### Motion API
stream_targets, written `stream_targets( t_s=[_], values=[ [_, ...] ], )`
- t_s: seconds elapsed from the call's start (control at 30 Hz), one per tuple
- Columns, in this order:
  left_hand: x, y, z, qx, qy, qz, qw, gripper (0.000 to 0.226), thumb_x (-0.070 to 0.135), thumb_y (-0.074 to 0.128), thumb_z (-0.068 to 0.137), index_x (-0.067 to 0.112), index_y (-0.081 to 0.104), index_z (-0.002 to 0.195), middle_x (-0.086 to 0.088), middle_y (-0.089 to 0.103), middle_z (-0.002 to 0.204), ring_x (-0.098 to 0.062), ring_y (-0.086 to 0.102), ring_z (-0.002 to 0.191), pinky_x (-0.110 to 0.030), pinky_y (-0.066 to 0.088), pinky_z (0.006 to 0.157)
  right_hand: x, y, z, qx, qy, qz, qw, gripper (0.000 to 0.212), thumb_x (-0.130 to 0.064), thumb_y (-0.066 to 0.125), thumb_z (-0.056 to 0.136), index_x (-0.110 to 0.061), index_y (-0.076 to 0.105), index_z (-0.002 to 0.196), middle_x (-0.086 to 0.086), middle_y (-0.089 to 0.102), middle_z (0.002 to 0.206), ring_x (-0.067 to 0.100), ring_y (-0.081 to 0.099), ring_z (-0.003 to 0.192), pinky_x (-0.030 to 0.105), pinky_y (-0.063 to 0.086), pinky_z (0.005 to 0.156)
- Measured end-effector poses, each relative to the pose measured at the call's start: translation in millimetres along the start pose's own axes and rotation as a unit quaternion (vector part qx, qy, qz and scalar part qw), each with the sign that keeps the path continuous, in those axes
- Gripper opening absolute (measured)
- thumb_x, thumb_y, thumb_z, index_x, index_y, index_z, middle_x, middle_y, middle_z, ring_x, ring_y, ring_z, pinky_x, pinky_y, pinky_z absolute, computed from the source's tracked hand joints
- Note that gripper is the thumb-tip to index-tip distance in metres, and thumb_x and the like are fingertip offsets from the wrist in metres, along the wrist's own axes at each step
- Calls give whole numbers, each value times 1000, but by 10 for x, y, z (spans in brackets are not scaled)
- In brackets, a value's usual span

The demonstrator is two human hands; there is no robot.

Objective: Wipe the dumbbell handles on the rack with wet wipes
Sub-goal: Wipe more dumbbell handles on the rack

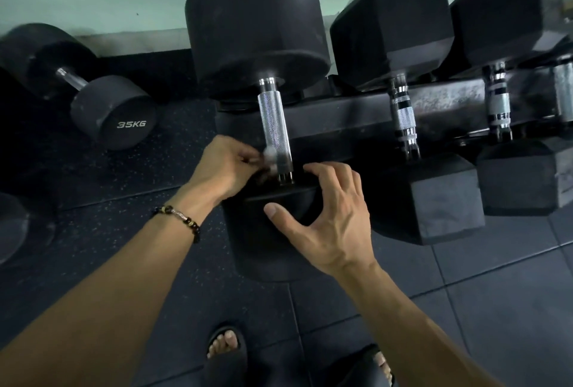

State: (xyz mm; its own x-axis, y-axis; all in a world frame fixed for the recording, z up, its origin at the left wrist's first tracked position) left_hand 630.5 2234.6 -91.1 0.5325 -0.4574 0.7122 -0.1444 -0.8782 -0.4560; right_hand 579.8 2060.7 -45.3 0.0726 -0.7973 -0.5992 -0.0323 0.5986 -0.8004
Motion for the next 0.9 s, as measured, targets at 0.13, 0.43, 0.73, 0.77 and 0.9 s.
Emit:
stream_targets(
  t_s=[0.13,0.43,0.73,0.77,0.9],
  values=[
    [47,-103,214,32,-1,-197,980,7,7,74,84,11,76,80,-11,75,86,-13,71,78,-36,59,81,4,-3,0,6,-7,6,1000,78,-79,57,69,-20,59,120,-4,54,118,17,48,114,45,49,92],
    [24,58,223,18,-46,-223,974,18,-6,66,86,6,67,100,0,67,74,4,61,52,-10,48,52,10,-19,-18,14,-9,6,1000,75,-79,58,69,-20,60,116,-7,54,115,16,49,111,46,51,88],
    [-87,114,232,-108,-39,-99,988,28,-13,57,84,7,68,68,-4,68,64,-11,63,58,-17,50,51,2,-19,-15,13,-12,6,1000,71,-77,60,69,-19,62,110,-6,55,111,15,49,108,45,50,88],
    [-28,74,318,-55,-42,-145,987,33,-19,53,81,6,63,63,-9,67,64,-15,62,57,-18,48,47,5,-20,-14,13,-12,5,1000,71,-77,60,69,-19,62,110,-6,56,111,15,49,108,45,50,88],
    [111,-16,682,115,-76,-410,902,22,-21,46,81,-6,62,80,-28,61,85,-17,51,47,-21,40,41,9,-14,-5,12,-16,10,1000,70,-78,60,70,-21,61,109,-7,55,111,14,48,108,44,49,89]
  ],
)
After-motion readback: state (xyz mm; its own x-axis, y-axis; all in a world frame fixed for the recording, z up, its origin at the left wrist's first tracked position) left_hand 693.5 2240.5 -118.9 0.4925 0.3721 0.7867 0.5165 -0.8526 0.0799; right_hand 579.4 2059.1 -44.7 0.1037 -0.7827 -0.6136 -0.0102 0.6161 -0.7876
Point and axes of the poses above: each hand's wrist, its own z-axis towards the middle knuckle, its own y-axis out of the palm, x = y × z, the point moved 7 cm from there along z, towards the middle knuckle
